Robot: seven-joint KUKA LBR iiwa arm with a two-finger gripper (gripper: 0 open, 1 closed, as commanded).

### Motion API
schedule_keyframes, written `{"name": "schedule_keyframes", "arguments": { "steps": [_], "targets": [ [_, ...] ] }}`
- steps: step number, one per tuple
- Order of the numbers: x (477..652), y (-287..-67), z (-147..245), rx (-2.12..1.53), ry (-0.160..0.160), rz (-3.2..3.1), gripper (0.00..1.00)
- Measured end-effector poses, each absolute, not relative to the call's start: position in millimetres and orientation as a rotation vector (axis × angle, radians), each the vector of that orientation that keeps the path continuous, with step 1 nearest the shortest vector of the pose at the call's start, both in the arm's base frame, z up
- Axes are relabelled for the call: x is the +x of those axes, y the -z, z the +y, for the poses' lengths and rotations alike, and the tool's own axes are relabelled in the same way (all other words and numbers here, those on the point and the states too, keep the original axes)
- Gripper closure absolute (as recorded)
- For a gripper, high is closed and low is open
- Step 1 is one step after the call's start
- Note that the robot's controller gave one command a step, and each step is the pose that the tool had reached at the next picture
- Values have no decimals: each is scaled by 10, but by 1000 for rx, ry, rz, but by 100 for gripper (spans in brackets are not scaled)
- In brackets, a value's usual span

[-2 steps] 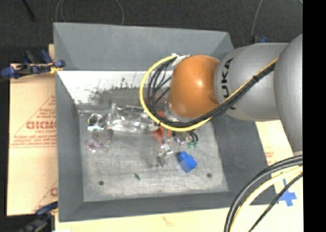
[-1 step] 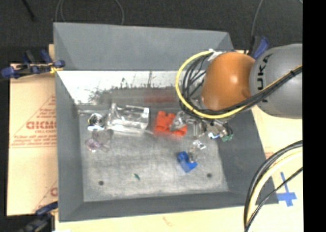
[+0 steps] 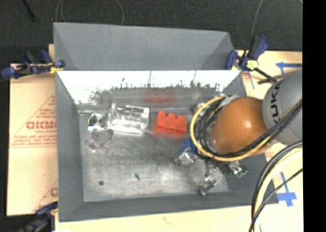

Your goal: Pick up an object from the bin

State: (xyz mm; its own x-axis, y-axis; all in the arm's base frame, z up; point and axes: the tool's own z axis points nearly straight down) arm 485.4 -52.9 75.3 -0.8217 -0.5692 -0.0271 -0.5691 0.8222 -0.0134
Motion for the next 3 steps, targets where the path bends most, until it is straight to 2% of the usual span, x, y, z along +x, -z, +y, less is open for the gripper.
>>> {"name": "schedule_keyframes", "arguments": {
  "steps": [1,2,3],
  "targets": [
    [5261,-1856,-246,-693,4,3053,0],
    [5843,-1154,-280,-1030,0,2965,0],
    [6211,-868,-747,-1219,-2,2887,0]
  ]
}}
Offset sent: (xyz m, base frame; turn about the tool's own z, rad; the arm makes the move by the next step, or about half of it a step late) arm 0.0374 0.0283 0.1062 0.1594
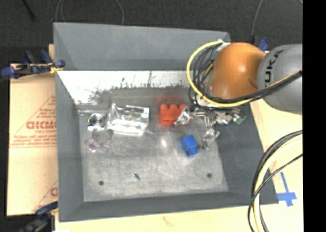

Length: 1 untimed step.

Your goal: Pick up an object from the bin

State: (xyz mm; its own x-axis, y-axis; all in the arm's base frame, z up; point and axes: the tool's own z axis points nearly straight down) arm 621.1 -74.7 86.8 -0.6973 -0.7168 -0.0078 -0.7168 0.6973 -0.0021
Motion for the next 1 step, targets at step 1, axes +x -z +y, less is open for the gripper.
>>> {"name": "schedule_keyframes", "arguments": {
  "steps": [1],
  "targets": [
    [5830,-763,-644,-1385,9,2803,0]
  ]
}}
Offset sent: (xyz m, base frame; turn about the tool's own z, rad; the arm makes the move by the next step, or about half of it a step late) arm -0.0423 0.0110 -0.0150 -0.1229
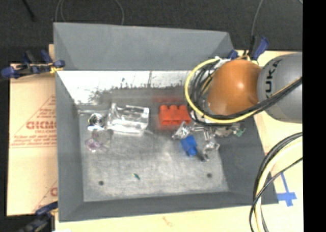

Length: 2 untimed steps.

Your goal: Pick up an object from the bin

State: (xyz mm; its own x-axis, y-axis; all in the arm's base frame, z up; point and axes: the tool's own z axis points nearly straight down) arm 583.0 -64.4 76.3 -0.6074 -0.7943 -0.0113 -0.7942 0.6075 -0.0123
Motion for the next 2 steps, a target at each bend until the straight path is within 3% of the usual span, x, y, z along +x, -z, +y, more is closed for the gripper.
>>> {"name": "schedule_keyframes", "arguments": {
  "steps": [1,2],
  "targets": [
    [5843,-777,-629,-1380,7,2802,100],
    [6128,-1968,-782,-1817,10,2553,100]
  ]
}}
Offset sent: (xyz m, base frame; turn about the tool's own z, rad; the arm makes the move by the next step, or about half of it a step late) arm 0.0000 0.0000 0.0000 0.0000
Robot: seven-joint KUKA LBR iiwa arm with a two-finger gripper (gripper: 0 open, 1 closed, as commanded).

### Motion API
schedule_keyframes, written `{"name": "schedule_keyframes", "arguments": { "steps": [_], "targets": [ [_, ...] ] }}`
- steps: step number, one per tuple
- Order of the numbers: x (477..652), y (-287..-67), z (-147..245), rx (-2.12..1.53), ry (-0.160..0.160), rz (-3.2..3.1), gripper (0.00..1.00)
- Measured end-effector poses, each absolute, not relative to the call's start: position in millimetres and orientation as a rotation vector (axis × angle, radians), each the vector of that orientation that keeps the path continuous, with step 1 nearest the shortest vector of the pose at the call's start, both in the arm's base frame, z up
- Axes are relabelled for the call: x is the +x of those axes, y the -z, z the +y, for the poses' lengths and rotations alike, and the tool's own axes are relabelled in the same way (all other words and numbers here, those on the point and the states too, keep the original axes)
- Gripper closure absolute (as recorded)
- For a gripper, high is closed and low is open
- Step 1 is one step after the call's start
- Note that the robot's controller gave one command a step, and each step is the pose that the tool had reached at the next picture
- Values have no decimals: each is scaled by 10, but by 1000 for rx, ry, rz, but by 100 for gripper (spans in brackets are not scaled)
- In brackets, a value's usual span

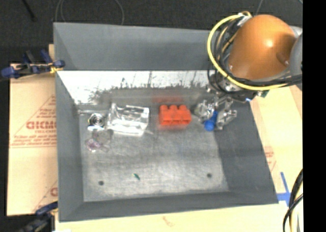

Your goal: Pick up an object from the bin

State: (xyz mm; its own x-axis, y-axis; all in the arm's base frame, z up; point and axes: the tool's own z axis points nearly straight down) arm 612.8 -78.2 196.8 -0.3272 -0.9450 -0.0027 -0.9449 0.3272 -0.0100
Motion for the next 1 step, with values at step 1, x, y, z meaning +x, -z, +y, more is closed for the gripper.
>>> {"name": "schedule_keyframes", "arguments": {
  "steps": [1],
  "targets": [
    [6138,-2900,-1142,-2128,10,2303,100]
  ]
}}
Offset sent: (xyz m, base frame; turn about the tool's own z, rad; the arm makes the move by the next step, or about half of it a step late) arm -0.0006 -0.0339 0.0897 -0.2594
